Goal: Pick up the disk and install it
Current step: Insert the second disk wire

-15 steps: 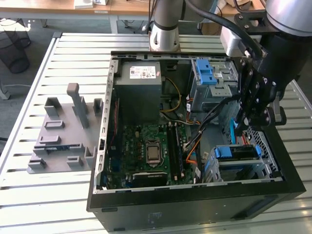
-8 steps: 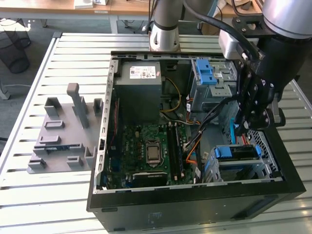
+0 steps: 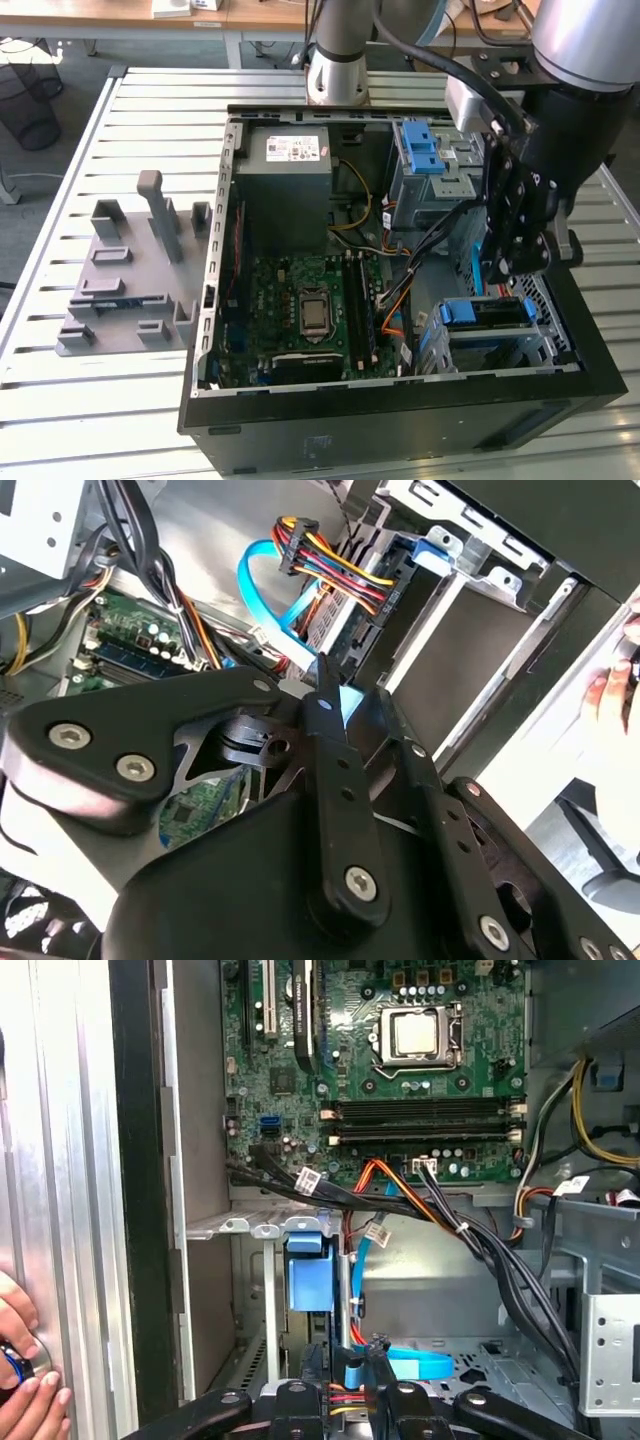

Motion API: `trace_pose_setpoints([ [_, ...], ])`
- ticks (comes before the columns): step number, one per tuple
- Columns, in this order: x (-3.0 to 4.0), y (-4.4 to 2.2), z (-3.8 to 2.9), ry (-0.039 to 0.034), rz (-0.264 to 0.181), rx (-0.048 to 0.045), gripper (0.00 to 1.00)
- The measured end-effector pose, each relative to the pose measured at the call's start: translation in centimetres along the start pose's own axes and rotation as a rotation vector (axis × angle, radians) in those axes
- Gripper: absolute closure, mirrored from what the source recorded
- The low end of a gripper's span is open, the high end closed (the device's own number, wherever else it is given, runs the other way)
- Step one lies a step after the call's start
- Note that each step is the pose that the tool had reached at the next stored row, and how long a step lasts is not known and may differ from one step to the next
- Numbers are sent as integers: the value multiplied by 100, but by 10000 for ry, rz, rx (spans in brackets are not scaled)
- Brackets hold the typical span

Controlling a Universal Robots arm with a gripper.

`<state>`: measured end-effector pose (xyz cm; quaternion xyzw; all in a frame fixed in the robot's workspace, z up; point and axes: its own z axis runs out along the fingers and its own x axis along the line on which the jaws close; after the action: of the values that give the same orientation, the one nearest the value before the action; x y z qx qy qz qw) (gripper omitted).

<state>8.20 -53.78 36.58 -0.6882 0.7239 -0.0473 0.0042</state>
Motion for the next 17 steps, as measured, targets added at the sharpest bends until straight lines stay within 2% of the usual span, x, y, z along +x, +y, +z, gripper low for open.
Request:
trace_pose_setpoints([
  [5,-3,3,39,150,-10,15,70],
  [6,-4,3,44,167,-11,16,77],
  [7,-4,4,50,176,-12,17,83],
  [8,-4,4,54,177,-12,16,84],
  [10,-5,-13,59,179,-12,13,84],
  [13,-11,-85,77,180,-17,-52,84],
  [17,-7,-104,126,176,-19,-91,84],
])
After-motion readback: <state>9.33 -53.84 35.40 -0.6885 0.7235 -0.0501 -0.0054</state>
